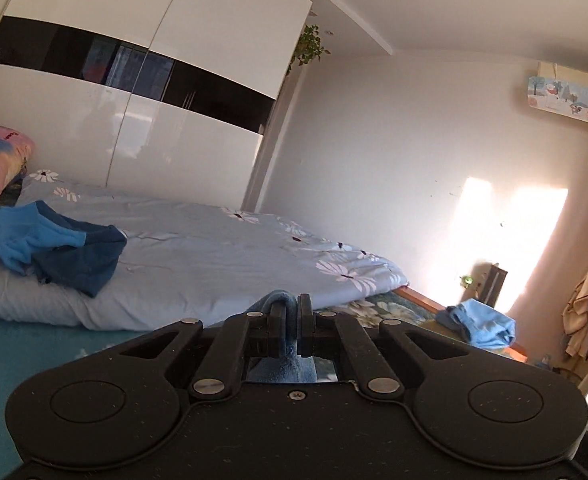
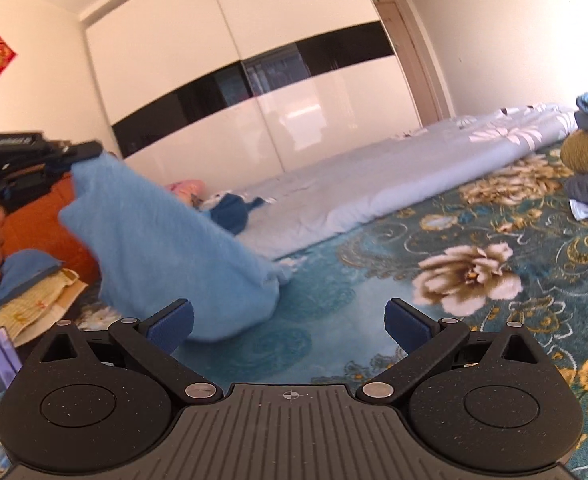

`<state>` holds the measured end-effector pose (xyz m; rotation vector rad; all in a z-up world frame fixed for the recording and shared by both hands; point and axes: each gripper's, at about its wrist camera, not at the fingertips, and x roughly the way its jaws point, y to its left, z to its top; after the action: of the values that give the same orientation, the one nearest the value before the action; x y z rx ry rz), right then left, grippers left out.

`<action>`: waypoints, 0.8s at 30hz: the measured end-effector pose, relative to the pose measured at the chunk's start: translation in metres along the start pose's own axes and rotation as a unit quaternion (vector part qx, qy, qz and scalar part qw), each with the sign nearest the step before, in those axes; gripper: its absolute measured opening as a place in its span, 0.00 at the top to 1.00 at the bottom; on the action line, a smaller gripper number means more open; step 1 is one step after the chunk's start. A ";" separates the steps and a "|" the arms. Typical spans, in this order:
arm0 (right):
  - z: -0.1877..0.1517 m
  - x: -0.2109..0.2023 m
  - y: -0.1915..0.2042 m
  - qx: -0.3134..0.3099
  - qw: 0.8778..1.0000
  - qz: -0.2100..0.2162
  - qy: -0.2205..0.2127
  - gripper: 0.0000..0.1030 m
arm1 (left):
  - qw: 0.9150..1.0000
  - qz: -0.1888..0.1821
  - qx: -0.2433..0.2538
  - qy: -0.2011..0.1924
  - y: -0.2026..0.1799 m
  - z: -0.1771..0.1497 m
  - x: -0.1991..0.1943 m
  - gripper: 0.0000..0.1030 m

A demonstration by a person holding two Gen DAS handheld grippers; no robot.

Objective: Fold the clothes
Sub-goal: 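Carry the shirt with the left gripper while the right gripper grasps another edge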

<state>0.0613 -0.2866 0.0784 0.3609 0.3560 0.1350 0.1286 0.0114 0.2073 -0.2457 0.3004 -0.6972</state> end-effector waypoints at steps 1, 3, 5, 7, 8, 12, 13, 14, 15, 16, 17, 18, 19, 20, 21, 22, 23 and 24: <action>-0.001 -0.007 0.002 -0.004 1.000 0.004 -0.004 0.01 | 1.000 -0.005 -0.005 0.004 -0.006 -0.008 -0.012 0.99; -0.003 -0.021 0.004 -0.008 1.000 0.007 -0.011 0.01 | 1.000 -0.005 -0.028 0.010 -0.015 -0.023 -0.026 0.98; -0.005 -0.034 0.006 -0.014 1.000 0.003 -0.017 0.01 | 0.998 -0.014 -0.059 0.014 -0.025 -0.037 -0.037 0.98; -0.007 -0.044 0.010 -0.025 0.999 -0.004 -0.022 0.01 | 0.997 -0.024 -0.075 0.010 -0.034 -0.048 -0.037 0.98; -0.008 -0.049 0.012 -0.031 0.999 -0.010 -0.027 0.01 | 0.996 -0.028 -0.082 0.010 -0.039 -0.054 -0.037 0.98; -0.011 -0.061 0.019 -0.057 0.996 -0.042 -0.048 0.00 | 0.995 -0.022 -0.080 0.052 -0.040 -0.067 -0.009 0.98; -0.013 -0.062 0.020 -0.062 0.996 -0.049 -0.050 0.00 | 0.995 -0.019 -0.080 0.061 -0.038 -0.068 -0.002 0.98; -0.015 -0.061 0.020 -0.064 0.996 -0.048 -0.047 0.00 | 0.995 -0.017 -0.080 0.062 -0.035 -0.069 0.003 0.98; -0.016 -0.059 0.019 -0.062 0.997 -0.038 -0.037 0.00 | 0.994 -0.012 -0.083 0.063 -0.030 -0.068 0.009 0.98; -0.017 -0.057 0.018 -0.058 0.998 -0.025 -0.027 0.01 | 0.994 -0.009 -0.087 0.066 -0.026 -0.068 0.014 0.98; -0.019 -0.054 0.018 -0.050 0.999 -0.008 -0.016 0.01 | 0.993 -0.006 -0.090 0.070 -0.022 -0.067 0.019 0.98; -0.022 -0.049 0.019 -0.046 0.999 0.002 -0.006 0.01 | 0.993 -0.002 -0.094 0.073 -0.018 -0.067 0.023 0.98; -0.024 -0.045 0.021 -0.041 0.999 0.012 0.004 0.02 | 0.993 0.003 -0.095 0.075 -0.015 -0.066 0.027 0.98; -0.027 -0.041 0.023 -0.039 0.999 0.022 0.014 0.04 | 0.992 0.004 -0.098 0.074 -0.011 -0.066 0.029 0.98; -0.029 -0.036 0.028 -0.044 0.998 0.033 0.023 0.09 | 0.992 0.006 -0.101 0.073 -0.008 -0.066 0.032 0.98; -0.030 -0.032 0.033 -0.048 0.997 0.043 0.032 0.18 | 0.992 0.005 -0.106 0.071 -0.007 -0.065 0.032 0.98; -0.032 -0.027 0.038 -0.049 0.996 0.053 0.042 0.21 | 0.991 0.004 -0.111 0.070 -0.004 -0.065 0.034 0.98; -0.034 -0.023 0.044 -0.049 0.995 0.063 0.052 0.30 | 0.991 0.004 -0.115 0.069 -0.002 -0.065 0.036 0.98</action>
<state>0.0245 -0.2397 0.0721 0.2801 0.4287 0.2946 0.1313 -0.0216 0.1407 -0.4167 0.5156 -0.6733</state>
